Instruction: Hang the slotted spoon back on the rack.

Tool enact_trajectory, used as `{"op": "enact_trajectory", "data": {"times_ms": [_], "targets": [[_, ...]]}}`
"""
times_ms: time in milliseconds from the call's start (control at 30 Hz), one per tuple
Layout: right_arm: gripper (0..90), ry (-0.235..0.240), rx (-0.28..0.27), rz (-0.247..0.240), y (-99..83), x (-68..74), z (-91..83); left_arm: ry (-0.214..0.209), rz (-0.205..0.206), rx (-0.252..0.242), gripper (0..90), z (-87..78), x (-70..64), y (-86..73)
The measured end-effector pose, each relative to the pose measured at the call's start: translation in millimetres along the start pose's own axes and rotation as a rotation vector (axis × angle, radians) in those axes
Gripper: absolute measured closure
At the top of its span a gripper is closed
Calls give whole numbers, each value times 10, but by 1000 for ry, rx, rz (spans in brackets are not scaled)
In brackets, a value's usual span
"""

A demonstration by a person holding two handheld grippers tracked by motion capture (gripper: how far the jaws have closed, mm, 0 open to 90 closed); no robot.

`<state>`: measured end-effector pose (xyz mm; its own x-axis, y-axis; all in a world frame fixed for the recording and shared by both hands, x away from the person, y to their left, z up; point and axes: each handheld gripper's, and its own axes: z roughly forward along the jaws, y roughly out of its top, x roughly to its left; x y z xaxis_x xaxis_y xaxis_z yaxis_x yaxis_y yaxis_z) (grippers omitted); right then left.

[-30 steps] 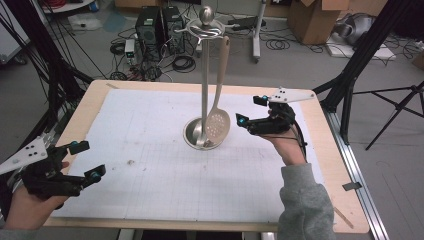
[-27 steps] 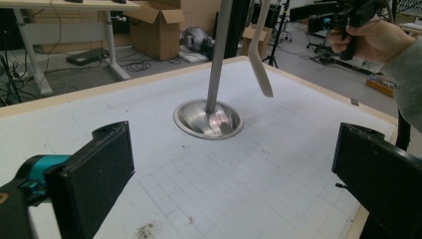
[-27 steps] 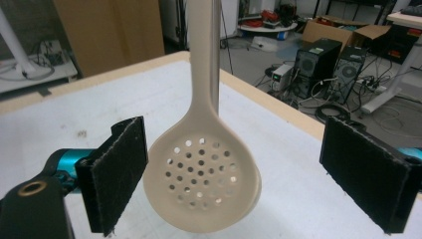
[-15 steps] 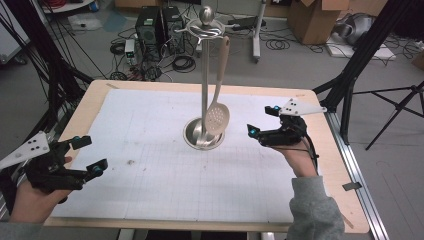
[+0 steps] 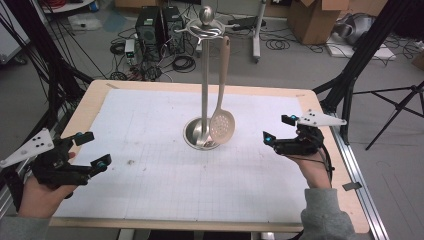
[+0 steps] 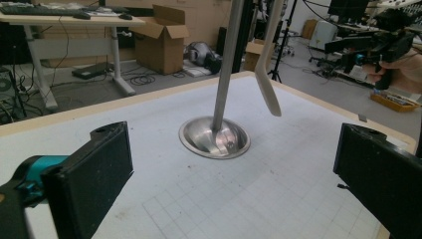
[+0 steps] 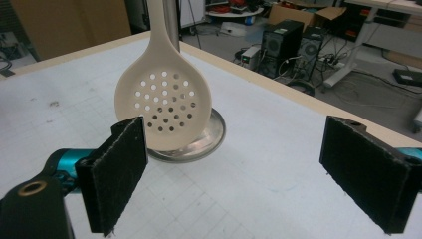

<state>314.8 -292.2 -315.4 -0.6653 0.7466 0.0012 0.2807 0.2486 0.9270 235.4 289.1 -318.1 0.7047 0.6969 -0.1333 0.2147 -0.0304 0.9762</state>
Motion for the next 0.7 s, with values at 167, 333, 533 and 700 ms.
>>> {"op": "enact_trajectory", "data": {"times_ms": [167,333,533,700], "targets": [[106,-44,-5,-16,-52,13,-110,-7,-4,-7,24,11,3,17],[106,-54,4,-3,-98,24,-211,-10,0,-9,24,39,-14,26],[106,-76,-13,19,-160,0,-345,-12,3,-3,24,66,-25,20],[106,-94,-47,48,-222,-24,-451,-10,5,-5,24,78,-21,11]]}}
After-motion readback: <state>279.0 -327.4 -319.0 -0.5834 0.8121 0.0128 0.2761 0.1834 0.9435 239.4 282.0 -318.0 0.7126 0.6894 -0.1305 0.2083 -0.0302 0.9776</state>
